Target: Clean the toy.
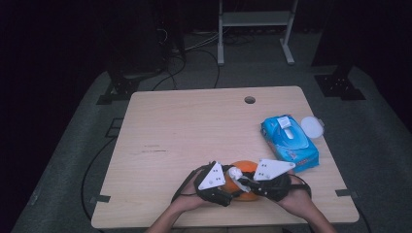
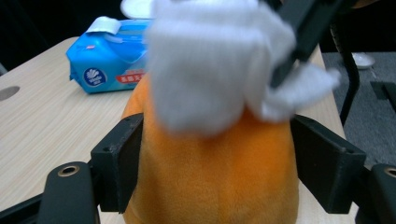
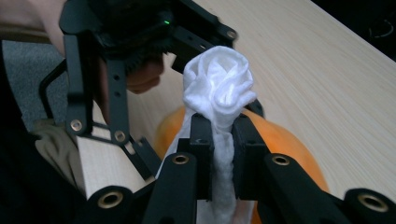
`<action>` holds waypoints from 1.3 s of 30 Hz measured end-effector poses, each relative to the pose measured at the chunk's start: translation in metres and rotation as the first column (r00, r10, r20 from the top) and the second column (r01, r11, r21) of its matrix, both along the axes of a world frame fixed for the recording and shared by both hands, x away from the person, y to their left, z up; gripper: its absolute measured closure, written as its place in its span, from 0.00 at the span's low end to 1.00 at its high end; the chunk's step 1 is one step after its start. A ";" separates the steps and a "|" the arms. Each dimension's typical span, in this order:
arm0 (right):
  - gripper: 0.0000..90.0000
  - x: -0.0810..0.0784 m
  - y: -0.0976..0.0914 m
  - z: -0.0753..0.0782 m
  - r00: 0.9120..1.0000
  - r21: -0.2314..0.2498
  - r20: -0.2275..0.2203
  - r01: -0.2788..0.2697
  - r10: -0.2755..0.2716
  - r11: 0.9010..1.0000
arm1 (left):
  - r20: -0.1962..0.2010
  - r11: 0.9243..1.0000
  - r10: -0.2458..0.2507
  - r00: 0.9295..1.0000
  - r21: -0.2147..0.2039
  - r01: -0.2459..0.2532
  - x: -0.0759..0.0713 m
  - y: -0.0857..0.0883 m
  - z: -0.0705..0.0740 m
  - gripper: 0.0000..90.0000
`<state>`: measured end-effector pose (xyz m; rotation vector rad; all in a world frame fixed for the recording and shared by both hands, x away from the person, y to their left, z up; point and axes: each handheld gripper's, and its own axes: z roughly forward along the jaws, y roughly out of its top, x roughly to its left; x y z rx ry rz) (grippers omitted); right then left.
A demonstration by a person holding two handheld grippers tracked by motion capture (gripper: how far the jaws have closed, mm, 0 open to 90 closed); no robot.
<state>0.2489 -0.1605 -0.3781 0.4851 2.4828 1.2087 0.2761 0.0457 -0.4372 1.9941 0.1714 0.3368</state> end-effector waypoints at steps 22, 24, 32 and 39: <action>0.89 -0.002 0.004 -0.005 1.000 -0.016 -0.006 -0.014 0.014 1.000 | -0.038 1.000 -0.002 0.999 -0.029 0.001 -0.001 -0.003 -0.002 0.25; 0.89 -0.002 0.009 -0.006 1.000 -0.025 0.004 -0.019 0.019 0.999 | -0.039 1.000 -0.005 0.999 -0.027 0.004 0.000 -0.002 -0.002 0.25; 0.89 0.005 -0.012 0.000 1.000 -0.013 0.006 0.029 -0.029 0.999 | -0.059 0.999 -0.006 0.998 -0.041 0.003 0.005 0.002 -0.005 0.26; 0.89 0.013 -0.032 0.000 0.997 0.000 -0.012 0.079 -0.079 0.997 | -0.081 0.999 0.006 0.997 -0.039 -0.009 0.009 0.006 -0.006 0.26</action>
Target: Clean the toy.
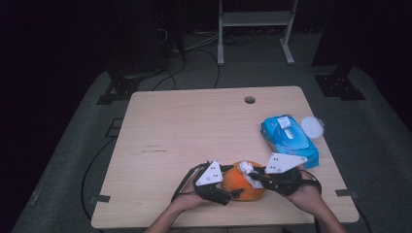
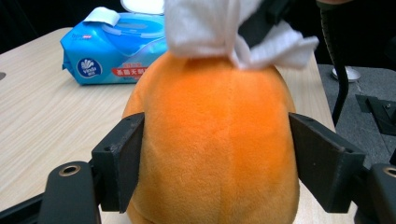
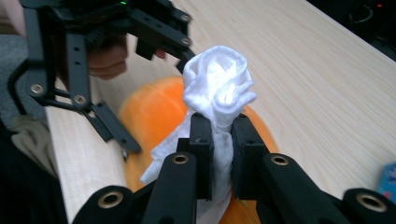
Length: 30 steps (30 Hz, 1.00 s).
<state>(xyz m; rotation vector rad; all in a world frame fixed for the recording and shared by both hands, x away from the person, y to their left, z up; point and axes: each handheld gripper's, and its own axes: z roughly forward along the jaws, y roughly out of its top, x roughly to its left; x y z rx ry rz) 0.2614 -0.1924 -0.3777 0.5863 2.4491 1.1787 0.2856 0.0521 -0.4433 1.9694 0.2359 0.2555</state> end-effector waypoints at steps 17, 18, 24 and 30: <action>0.89 0.007 -0.024 -0.003 0.998 -0.036 -0.041 0.041 -0.042 0.999 | -0.026 1.000 -0.003 1.000 0.016 0.003 0.006 0.010 -0.003 0.26; 0.89 0.008 -0.025 -0.003 0.998 -0.036 -0.045 0.045 -0.047 0.998 | -0.029 1.000 -0.003 1.000 0.014 0.003 0.007 0.011 -0.004 0.26; 0.89 0.010 -0.037 -0.004 0.996 -0.032 -0.045 0.073 -0.074 0.997 | -0.042 1.000 0.001 0.999 0.010 -0.001 0.009 0.015 -0.006 0.25; 0.89 0.014 -0.048 -0.006 0.992 -0.064 -0.064 0.102 -0.106 0.993 | -0.046 1.000 0.002 0.999 0.009 -0.002 0.010 0.017 -0.006 0.25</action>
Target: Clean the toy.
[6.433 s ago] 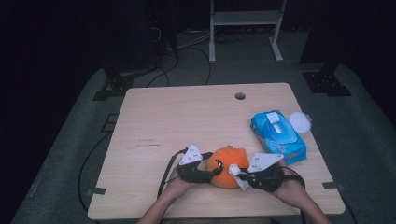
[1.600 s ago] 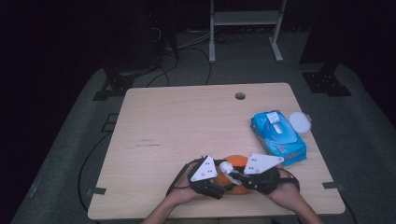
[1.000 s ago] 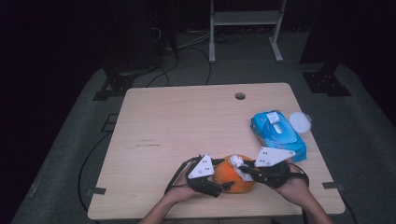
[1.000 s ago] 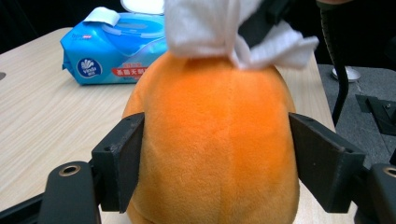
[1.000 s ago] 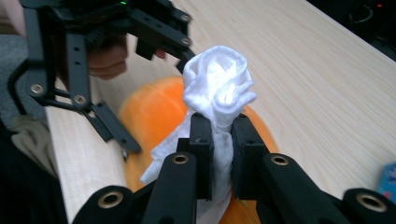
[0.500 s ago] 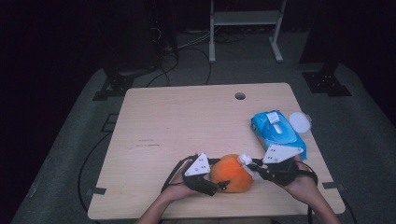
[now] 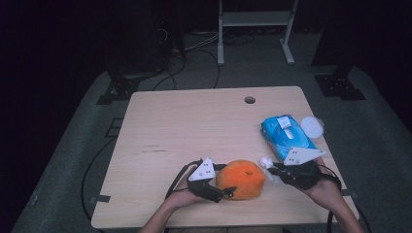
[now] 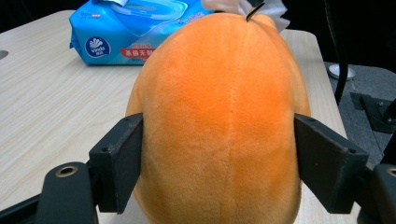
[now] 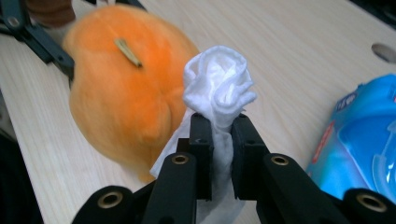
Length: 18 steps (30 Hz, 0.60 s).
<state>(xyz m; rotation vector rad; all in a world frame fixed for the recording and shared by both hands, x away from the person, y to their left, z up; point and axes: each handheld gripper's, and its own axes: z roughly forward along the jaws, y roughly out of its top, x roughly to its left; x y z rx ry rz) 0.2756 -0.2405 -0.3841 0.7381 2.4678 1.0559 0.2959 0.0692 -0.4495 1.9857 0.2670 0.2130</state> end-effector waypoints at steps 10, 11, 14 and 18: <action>0.85 -0.003 0.012 0.001 0.998 -0.062 -0.016 -0.065 0.064 0.996 | -0.003 1.000 0.003 1.000 -0.006 -0.003 0.001 -0.001 -0.001 0.24; 0.84 -0.004 0.012 0.003 0.997 -0.051 -0.015 -0.080 0.079 0.996 | -0.001 1.000 0.004 1.000 -0.006 -0.004 0.000 -0.002 -0.001 0.24; 0.78 -0.005 0.015 0.006 0.994 -0.013 -0.020 -0.107 0.107 0.994 | 0.002 1.000 0.004 1.000 -0.003 -0.004 0.000 -0.002 -0.001 0.24; 0.71 -0.003 0.016 0.007 0.992 0.043 -0.029 -0.121 0.122 0.992 | 0.012 1.000 -0.004 1.000 -0.002 0.004 -0.001 -0.004 -0.001 0.25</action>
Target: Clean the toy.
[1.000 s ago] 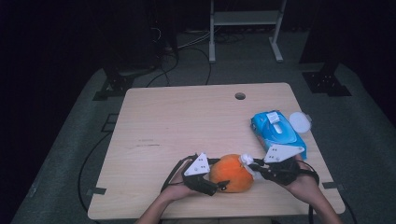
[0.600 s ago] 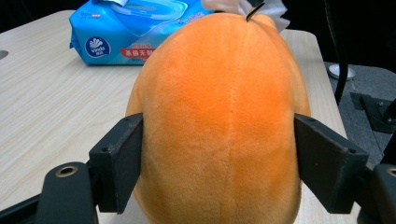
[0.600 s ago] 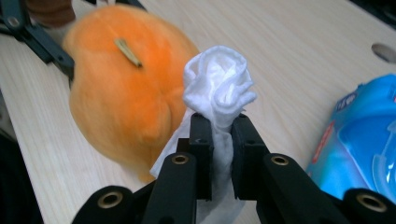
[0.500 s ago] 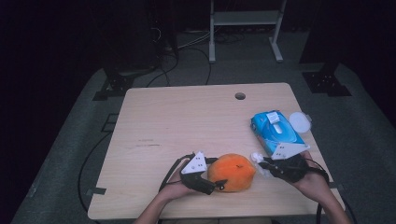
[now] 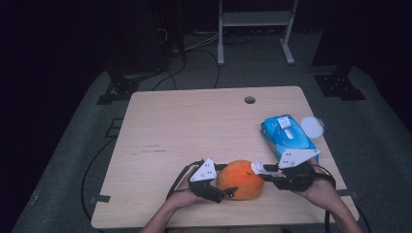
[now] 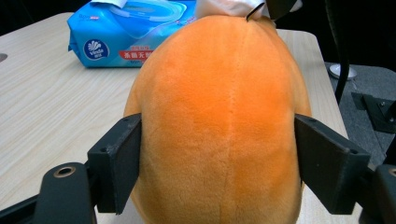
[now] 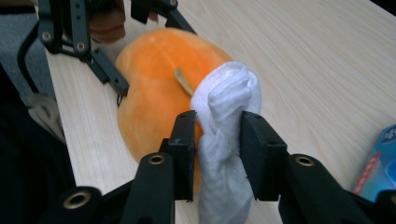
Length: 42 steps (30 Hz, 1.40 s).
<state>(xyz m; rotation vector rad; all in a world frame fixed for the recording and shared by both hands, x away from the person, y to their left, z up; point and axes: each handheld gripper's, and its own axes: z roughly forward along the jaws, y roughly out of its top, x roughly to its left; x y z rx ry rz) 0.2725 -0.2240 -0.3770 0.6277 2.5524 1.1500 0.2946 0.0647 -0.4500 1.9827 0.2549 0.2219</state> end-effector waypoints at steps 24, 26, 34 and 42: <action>0.88 0.004 0.021 -0.009 0.997 0.171 -0.066 0.046 -0.035 0.984 | 0.028 1.000 -0.003 1.000 0.028 0.002 -0.003 -0.004 -0.001 0.25; 0.88 0.000 0.027 -0.007 0.998 0.162 -0.057 0.021 -0.012 0.987 | 0.026 0.999 -0.003 1.000 0.032 0.003 -0.003 -0.003 -0.001 0.25; 0.88 0.006 0.009 -0.008 0.995 0.107 -0.042 0.092 -0.088 0.990 | 0.011 1.000 0.000 1.000 0.022 -0.001 -0.002 -0.003 -0.001 0.26; 0.88 -0.004 0.028 -0.007 0.999 0.136 -0.049 0.016 -0.009 0.991 | 0.008 0.999 0.014 1.000 0.031 -0.015 -0.003 -0.006 0.000 0.24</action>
